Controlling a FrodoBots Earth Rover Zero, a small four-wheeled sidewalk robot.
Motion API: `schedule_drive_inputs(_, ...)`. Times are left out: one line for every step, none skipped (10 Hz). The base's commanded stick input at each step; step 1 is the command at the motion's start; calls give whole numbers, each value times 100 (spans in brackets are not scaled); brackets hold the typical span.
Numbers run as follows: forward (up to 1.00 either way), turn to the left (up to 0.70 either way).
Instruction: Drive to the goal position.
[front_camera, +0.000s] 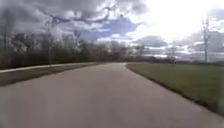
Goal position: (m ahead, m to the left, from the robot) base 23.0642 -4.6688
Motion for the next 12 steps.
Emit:
schedule_drive_inputs(100,0)
schedule_drive_inputs(100,0)
schedule_drive_inputs(100,0)
schedule_drive_inputs(100,0)
schedule_drive_inputs(100,0)
schedule_drive_inputs(100,0)
schedule_drive_inputs(100,0)
schedule_drive_inputs(100,0)
schedule_drive_inputs(100,0)
schedule_drive_inputs(100,-23)
schedule_drive_inputs(100,-35)
schedule_drive_inputs(100,-38)
